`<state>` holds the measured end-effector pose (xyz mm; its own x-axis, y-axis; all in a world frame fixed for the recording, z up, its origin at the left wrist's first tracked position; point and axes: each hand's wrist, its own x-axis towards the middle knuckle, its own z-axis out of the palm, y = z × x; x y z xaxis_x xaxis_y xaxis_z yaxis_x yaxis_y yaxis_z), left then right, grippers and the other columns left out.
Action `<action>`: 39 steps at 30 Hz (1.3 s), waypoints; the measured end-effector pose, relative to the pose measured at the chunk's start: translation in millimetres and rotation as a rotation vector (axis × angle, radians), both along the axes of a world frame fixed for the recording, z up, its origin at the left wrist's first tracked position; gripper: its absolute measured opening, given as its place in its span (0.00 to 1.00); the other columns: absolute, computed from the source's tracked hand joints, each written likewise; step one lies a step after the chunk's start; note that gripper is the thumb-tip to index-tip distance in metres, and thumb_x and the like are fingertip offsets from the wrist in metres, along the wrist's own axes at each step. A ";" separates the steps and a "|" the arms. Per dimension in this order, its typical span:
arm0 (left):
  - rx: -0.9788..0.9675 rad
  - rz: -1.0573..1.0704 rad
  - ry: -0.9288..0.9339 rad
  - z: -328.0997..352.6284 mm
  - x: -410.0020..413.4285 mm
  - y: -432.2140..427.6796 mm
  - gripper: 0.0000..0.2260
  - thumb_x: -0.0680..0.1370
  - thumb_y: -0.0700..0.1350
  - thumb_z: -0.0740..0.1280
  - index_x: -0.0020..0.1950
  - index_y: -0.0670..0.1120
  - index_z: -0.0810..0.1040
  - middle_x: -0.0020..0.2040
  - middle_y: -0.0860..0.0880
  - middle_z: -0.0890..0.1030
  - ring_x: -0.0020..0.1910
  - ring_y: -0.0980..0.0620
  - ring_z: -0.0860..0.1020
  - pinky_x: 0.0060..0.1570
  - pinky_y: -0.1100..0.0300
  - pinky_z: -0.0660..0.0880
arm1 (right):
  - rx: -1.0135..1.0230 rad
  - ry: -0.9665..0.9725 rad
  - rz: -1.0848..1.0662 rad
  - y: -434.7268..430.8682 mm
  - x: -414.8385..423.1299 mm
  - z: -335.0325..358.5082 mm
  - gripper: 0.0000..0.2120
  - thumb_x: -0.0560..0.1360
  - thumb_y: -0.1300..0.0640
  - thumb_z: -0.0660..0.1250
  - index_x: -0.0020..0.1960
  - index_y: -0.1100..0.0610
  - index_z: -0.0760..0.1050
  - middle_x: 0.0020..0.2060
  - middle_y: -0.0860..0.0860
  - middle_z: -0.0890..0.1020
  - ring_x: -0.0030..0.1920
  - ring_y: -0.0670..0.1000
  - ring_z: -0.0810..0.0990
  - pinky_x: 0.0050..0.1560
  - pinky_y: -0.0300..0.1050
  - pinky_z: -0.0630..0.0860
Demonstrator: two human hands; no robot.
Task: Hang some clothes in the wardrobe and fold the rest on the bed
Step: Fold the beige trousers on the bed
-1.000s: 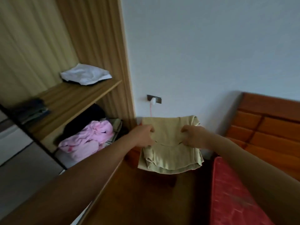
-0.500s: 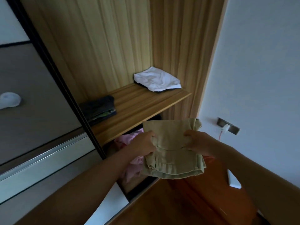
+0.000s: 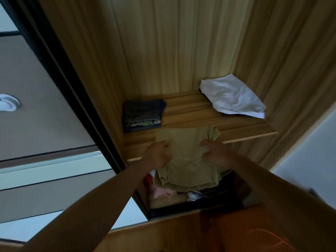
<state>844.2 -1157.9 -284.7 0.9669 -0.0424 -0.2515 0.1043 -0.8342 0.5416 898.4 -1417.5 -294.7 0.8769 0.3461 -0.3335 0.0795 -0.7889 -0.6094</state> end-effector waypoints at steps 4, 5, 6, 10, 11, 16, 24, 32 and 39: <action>-0.001 0.114 -0.007 -10.0 34.9 27.6 0.31 0.77 0.48 0.71 0.78 0.46 0.63 0.74 0.42 0.68 0.71 0.41 0.70 0.68 0.51 0.70 | 0.046 -0.049 0.095 32.8 52.1 -10.3 0.27 0.77 0.57 0.71 0.75 0.53 0.68 0.72 0.55 0.72 0.64 0.51 0.73 0.47 0.27 0.65; -0.002 0.131 -0.010 -13.0 45.7 34.2 0.30 0.78 0.45 0.71 0.78 0.45 0.63 0.74 0.43 0.68 0.70 0.42 0.70 0.66 0.55 0.70 | 0.066 -0.045 0.100 41.8 63.8 -12.3 0.27 0.77 0.57 0.71 0.75 0.53 0.68 0.72 0.55 0.72 0.61 0.49 0.73 0.49 0.27 0.67; -0.002 0.147 -0.021 -14.8 55.5 40.2 0.30 0.78 0.43 0.70 0.78 0.45 0.63 0.73 0.43 0.68 0.69 0.43 0.71 0.63 0.61 0.70 | 0.086 -0.033 0.092 50.3 74.5 -14.2 0.28 0.77 0.57 0.71 0.75 0.53 0.68 0.72 0.55 0.71 0.61 0.48 0.72 0.54 0.30 0.68; 0.105 0.187 -0.079 -20.7 95.7 62.1 0.27 0.80 0.39 0.66 0.78 0.48 0.64 0.72 0.41 0.70 0.68 0.42 0.71 0.65 0.55 0.70 | 0.153 -0.003 0.050 78.8 108.7 -23.0 0.30 0.79 0.57 0.69 0.78 0.53 0.63 0.76 0.55 0.67 0.71 0.54 0.70 0.63 0.40 0.68; 0.133 0.205 -0.087 -22.2 106.3 67.3 0.27 0.80 0.38 0.65 0.78 0.49 0.64 0.73 0.40 0.69 0.69 0.41 0.71 0.67 0.51 0.70 | 0.155 -0.011 0.044 84.5 116.9 -23.8 0.30 0.79 0.57 0.68 0.78 0.53 0.63 0.75 0.55 0.67 0.70 0.54 0.71 0.61 0.41 0.68; 0.108 0.312 -0.114 -26.6 158.5 87.0 0.25 0.81 0.37 0.60 0.77 0.50 0.65 0.73 0.39 0.66 0.70 0.38 0.67 0.67 0.49 0.69 | 0.185 -0.032 0.031 116.8 168.3 -16.5 0.29 0.80 0.61 0.67 0.78 0.56 0.63 0.75 0.58 0.67 0.71 0.59 0.70 0.66 0.46 0.71; 0.201 0.542 -0.168 -18.4 256.1 147.8 0.21 0.81 0.40 0.62 0.74 0.49 0.70 0.70 0.39 0.72 0.66 0.36 0.72 0.63 0.48 0.72 | 0.307 -0.026 0.063 188.7 275.2 -12.0 0.26 0.80 0.60 0.66 0.77 0.54 0.65 0.73 0.53 0.69 0.67 0.48 0.70 0.63 0.40 0.70; 0.512 0.510 0.208 -78.8 280.1 170.7 0.21 0.84 0.49 0.57 0.77 0.47 0.65 0.78 0.38 0.61 0.76 0.33 0.60 0.73 0.38 0.62 | -0.009 0.240 0.332 237.0 313.4 -90.8 0.45 0.75 0.31 0.64 0.81 0.39 0.39 0.74 0.47 0.67 0.53 0.55 0.82 0.46 0.48 0.82; 0.534 0.467 -0.050 -71.7 313.4 182.8 0.25 0.84 0.54 0.56 0.81 0.57 0.56 0.81 0.43 0.55 0.79 0.39 0.54 0.72 0.41 0.64 | -0.290 -0.467 0.339 267.0 372.3 -81.8 0.40 0.75 0.25 0.43 0.78 0.47 0.59 0.76 0.63 0.64 0.75 0.68 0.60 0.73 0.66 0.58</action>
